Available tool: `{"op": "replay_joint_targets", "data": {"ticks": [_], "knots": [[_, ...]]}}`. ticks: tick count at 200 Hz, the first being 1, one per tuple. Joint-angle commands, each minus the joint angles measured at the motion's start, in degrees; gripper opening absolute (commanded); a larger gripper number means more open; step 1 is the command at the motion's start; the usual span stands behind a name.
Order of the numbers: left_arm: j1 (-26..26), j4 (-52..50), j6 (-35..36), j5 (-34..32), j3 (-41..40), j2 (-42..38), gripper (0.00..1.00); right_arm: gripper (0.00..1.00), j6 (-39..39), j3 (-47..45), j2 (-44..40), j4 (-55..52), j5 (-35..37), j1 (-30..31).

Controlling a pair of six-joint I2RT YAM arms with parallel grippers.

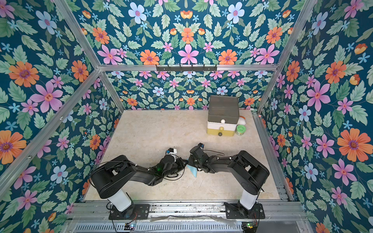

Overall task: Fold the square paper diagonally
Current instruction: Fold the paper at the center of the board.

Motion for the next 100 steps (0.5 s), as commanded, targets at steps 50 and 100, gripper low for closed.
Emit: {"op": "replay_joint_targets", "data": {"ticks": [50,100], "knots": [[0.0,-9.9,2.5,-2.3,3.1,2.7,0.00,0.10,-0.2,-0.7,0.3,-12.0,-1.5,0.1],[0.0,-11.4,3.1,-2.6,2.4,2.6,0.00,0.10,-0.5,-0.7,0.5,-11.8,-1.1,0.1]]}}
